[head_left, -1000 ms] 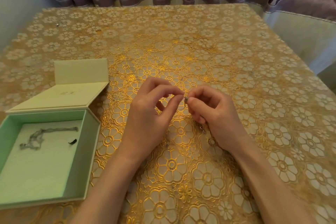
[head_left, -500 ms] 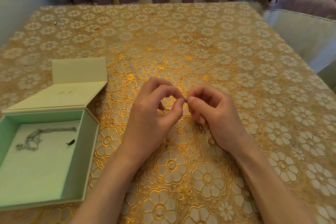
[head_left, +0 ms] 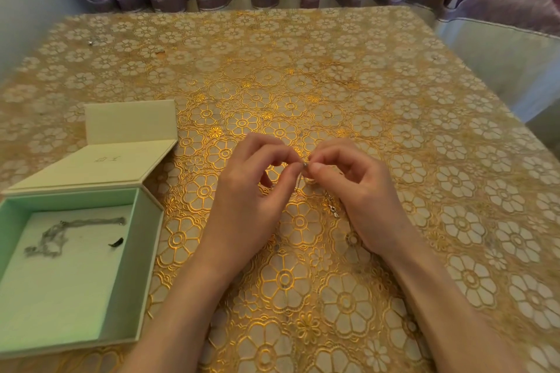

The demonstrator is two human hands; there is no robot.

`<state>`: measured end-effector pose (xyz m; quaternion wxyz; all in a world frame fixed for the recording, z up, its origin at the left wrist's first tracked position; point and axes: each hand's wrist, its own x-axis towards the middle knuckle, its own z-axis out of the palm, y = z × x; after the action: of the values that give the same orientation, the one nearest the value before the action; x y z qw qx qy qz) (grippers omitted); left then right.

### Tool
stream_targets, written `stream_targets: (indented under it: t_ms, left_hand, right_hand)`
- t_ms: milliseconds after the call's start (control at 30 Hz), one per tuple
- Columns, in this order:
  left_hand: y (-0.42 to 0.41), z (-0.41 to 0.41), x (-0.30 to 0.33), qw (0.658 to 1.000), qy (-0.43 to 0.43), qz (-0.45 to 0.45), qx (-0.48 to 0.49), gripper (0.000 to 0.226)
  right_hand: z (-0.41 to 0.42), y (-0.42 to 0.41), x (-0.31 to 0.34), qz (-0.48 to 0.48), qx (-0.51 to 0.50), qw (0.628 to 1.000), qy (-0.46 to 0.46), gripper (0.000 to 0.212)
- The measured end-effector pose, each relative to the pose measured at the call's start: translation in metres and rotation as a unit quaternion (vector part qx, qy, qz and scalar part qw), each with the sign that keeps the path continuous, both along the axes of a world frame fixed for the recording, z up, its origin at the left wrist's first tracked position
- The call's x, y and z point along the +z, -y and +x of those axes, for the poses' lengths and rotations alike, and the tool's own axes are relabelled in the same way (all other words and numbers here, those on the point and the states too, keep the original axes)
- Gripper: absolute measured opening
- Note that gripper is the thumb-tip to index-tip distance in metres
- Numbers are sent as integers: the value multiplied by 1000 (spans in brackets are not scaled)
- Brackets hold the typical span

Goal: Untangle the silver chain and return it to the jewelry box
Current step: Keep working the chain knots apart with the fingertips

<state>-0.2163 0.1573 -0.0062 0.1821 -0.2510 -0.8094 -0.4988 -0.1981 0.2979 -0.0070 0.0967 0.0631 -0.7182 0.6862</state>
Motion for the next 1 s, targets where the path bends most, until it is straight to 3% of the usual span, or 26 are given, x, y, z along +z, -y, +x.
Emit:
stream_targets:
  t_ms: [1000]
  left_hand:
    - [7,-3,-3,998,-10,-63,7,13]
  right_hand:
    - [1,6,-2,43,-22,999,10,11]
